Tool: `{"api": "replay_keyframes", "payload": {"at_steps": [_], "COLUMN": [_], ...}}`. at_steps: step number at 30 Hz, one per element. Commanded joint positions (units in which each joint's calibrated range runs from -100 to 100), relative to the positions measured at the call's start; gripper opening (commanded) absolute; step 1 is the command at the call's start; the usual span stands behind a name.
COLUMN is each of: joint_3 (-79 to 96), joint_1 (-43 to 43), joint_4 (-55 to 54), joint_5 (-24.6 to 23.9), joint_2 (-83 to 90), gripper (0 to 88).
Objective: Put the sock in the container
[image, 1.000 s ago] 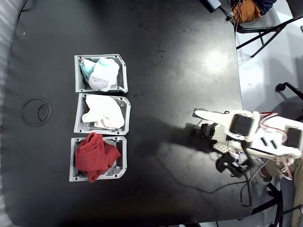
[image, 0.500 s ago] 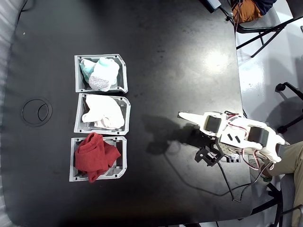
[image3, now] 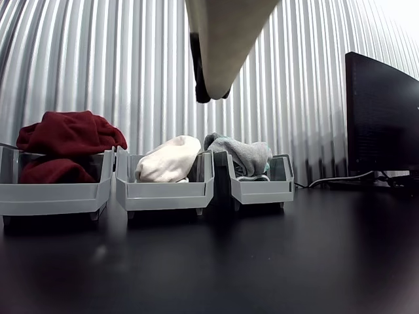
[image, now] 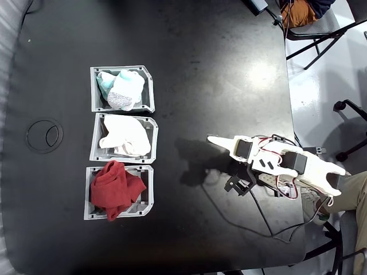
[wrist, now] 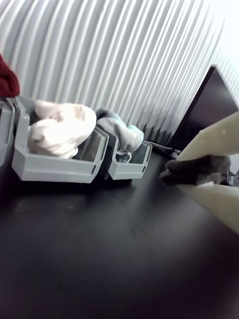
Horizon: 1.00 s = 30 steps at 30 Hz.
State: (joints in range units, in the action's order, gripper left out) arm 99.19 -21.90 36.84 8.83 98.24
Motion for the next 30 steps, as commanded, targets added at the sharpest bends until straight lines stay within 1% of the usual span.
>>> {"api": "replay_keyframes", "payload": {"at_steps": [1,30], "joint_3": [0.36,0.36], "joint_1": [0.14,-0.33], "joint_4": [-1.65,-1.40], "joint_5": [-0.28,-0.11], "joint_2": [0.09,-0.33], "gripper": [1.3,1.4]}}
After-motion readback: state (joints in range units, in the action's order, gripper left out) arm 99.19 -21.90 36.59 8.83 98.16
